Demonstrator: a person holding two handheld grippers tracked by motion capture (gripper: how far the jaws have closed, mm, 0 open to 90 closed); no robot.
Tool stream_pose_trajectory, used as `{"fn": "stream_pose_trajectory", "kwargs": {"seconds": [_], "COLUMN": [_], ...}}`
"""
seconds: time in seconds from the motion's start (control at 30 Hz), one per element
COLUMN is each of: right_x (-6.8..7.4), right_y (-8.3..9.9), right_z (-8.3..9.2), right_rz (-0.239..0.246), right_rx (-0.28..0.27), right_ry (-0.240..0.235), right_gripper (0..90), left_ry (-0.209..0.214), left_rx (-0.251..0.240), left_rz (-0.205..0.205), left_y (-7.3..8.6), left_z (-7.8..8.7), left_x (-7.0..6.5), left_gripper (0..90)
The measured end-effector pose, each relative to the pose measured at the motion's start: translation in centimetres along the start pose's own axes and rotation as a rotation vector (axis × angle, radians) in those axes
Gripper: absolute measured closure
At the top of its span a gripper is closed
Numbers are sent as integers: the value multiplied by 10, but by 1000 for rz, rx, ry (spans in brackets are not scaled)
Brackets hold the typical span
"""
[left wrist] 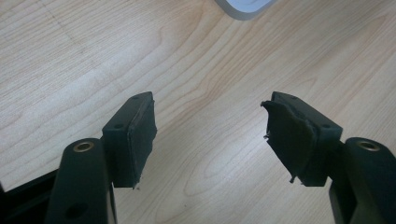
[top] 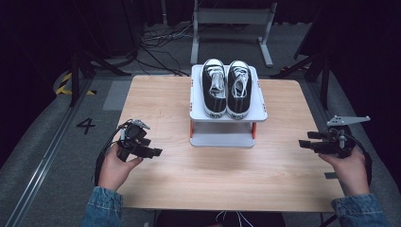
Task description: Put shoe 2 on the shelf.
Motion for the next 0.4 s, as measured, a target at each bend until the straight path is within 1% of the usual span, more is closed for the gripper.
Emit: {"fn": "stream_pose_trajectory", "kwargs": {"seconds": [0.03, 0.07, 0.1, 0.13, 0.17, 0.2, 0.23, 0.27, 0.33, 0.4], "right_x": [-2, -2, -4, -6, -9, -10, -11, -12, -12, -12], "right_y": [5, 5, 11, 16, 24, 26, 29, 30, 32, 33], "right_z": [-2, -2, -5, -9, -12, -13, -14, -15, -17, -17], "right_rz": [-11, -11, -8, 6, 23, 15, 0, 0, 15, 24], "right_rx": [-36, -36, -43, 0, 27, 31, 32, 32, 35, 38], "right_ry": [-2, -2, -9, -11, 27, 30, 28, 29, 47, 50], "right_gripper": [391, 391, 377, 389, 384, 381, 380, 379, 378, 373], "left_ry": [2, 2, -2, -1, -6, -6, -6, -18, -24, -28], "left_rx": [-2, -2, -11, -13, -17, -17, -19, -22, -24, -30], "left_rz": [-1, -1, -3, -9, -7, -7, 4, 15, 28, 26], "left_y": [0, 0, 0, 0, 1, 1, 2, 3, 4, 5], "left_z": [0, 0, -1, 0, -1, -1, -1, -1, -1, -2], "left_x": [0, 0, 0, 0, 2, 2, 4, 6, 8, 8], "left_gripper": [334, 333, 333, 333, 330, 329, 328, 328, 325, 320]}}
Point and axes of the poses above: each handheld gripper's, and its own axes: z roughly backward along the jaws, y roughly out of its underside, x roughly to its left, the point moved 3 cm from there along -z, roughly forward along the jaws, and after that the axes turned 5 degrees about -x, right-handed, at the moved point
